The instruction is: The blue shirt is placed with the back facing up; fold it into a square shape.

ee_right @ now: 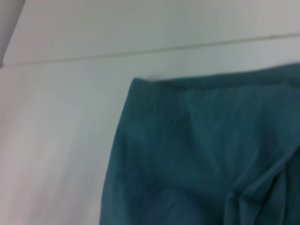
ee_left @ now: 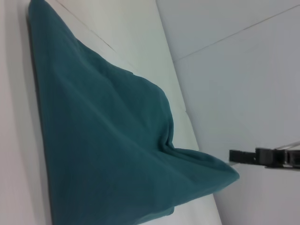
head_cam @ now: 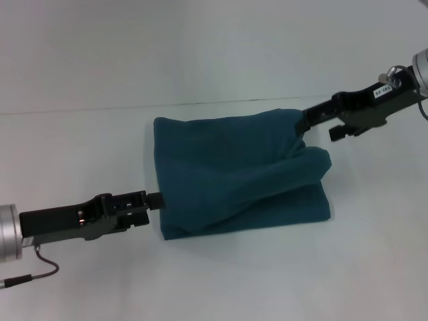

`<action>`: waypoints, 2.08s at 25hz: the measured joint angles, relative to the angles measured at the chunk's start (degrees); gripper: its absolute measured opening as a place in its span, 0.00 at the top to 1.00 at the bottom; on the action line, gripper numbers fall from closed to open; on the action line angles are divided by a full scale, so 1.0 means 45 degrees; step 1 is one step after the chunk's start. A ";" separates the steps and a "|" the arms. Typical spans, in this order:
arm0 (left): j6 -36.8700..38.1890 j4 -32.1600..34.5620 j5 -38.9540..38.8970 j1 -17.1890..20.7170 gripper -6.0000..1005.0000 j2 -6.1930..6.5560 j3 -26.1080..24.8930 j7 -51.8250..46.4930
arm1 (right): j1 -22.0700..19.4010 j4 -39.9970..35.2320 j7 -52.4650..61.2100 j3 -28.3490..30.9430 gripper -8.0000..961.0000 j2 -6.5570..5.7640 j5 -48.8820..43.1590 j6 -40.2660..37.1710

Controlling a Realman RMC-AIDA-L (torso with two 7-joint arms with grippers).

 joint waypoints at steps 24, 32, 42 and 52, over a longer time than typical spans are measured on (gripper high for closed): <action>-0.0286 -0.0242 -0.0631 0.0029 0.25 -0.0040 -0.0041 0.0026 | 0.0182 0.1692 0.0227 -0.0952 0.01 0.0256 0.0374 0.3158; -0.0404 -0.0269 -0.0636 -0.0066 0.25 -0.0040 -0.0044 -0.0019 | -0.0027 0.2374 0.0051 -0.1011 0.02 0.0734 -0.0132 0.5575; -0.0734 -0.0472 -0.0636 -0.0097 0.25 -0.0039 -0.0042 0.0010 | -0.0056 0.3604 -0.0249 -0.1260 0.05 0.1355 -0.0044 0.8531; -0.0866 -0.0596 -0.0634 -0.0128 0.25 -0.0057 -0.0043 0.0064 | 0.0080 0.4192 -0.0146 -0.1222 0.10 0.1663 0.0016 0.9733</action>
